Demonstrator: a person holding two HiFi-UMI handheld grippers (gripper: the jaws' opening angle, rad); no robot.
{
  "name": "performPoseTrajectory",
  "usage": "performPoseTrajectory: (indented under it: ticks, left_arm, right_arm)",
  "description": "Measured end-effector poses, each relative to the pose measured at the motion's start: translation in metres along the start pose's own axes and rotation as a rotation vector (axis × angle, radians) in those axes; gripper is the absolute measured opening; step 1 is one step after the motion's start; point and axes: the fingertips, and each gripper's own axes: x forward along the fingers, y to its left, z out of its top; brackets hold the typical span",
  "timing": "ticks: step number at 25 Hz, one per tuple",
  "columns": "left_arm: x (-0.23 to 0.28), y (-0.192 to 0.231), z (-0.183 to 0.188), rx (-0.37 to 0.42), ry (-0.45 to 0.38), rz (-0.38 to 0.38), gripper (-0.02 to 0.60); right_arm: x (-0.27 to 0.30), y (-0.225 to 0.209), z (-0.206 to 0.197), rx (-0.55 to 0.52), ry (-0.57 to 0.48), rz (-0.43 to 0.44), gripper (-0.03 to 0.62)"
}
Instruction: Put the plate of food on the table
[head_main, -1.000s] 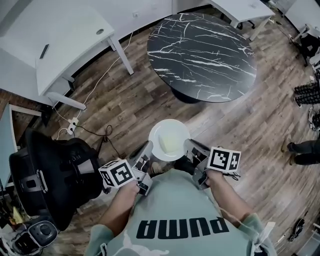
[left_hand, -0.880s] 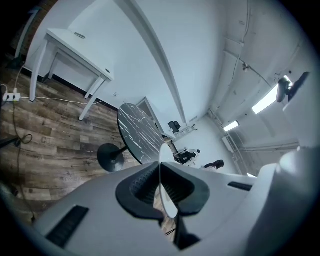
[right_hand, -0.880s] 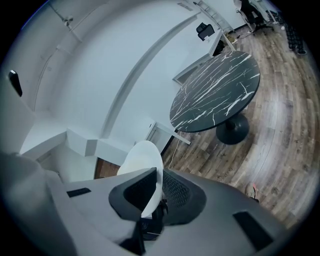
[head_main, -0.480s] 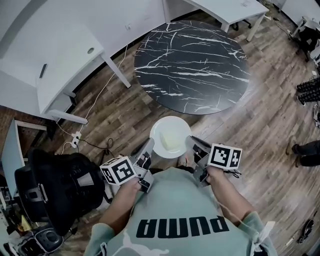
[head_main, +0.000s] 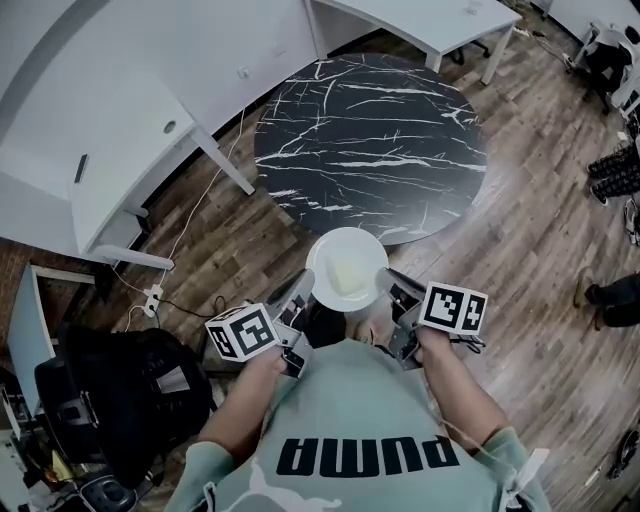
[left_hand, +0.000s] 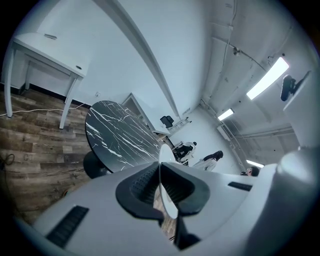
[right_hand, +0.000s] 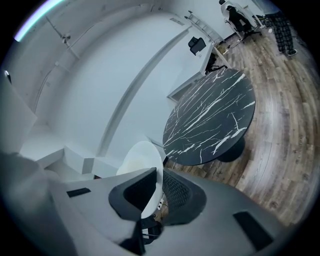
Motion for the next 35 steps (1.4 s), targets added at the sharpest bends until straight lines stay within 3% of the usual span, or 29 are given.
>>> performPoseTrajectory:
  ticks: [21, 35]
  left_arm:
    - [0.159, 0.071, 0.089, 0.023, 0.202, -0.043, 0.026]
    - [0.242, 0.126, 0.115, 0.074, 0.323, -0.04, 0.03]
  right_arm:
    - [0.098, -0.064, 0.118, 0.117, -0.1, -0.188, 0.041]
    - [0.159, -0.117, 0.159, 0.185, -0.131, -0.285, 0.043]
